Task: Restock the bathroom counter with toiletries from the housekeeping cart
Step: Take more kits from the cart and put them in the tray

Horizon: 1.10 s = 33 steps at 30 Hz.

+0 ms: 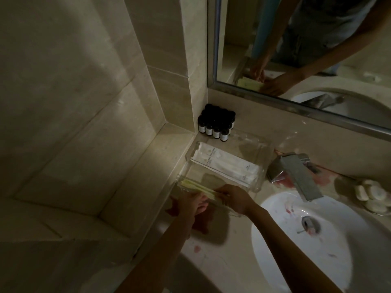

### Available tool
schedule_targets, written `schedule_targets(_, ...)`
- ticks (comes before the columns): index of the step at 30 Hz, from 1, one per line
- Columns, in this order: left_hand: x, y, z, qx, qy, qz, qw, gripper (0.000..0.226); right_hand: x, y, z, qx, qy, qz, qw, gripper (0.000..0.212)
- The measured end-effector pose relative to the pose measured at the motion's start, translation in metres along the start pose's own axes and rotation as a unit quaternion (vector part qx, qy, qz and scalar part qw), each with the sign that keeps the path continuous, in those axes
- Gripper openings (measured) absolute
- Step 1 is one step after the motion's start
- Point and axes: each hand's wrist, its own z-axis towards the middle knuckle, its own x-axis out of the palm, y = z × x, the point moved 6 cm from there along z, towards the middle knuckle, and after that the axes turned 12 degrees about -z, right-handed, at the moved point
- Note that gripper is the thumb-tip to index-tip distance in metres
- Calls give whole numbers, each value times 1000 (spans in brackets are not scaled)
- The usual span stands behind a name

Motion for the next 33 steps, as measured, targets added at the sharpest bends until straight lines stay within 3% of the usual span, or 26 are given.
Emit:
schedule_targets(8,-15,0,8,61,-17,59,996,19,7,3,5,34,-73,-18,997,31)
schedule_targets(10,-20,-6,10,109,-63,71,990,18,7,4,6,43,-106,-13,993,29)
schedule_targets(13,-31,-16,17,219,-150,179,947,8,9,2,5,54,-128,18,990,28)
schedule_targets(16,-32,-27,10,266,-171,211,925,12,11,-3,1,63,-119,44,990,31)
schedule_targets(19,-31,-34,6,291,-176,210,917,29,12,-12,-7,94,-144,169,970,26)
schedule_targets(24,-25,-37,2,305,-161,194,918,28,12,-19,-20,142,-160,343,915,28)
schedule_targets(33,-20,-38,3,333,-128,195,914,26,24,-21,-16,155,-149,415,884,47)
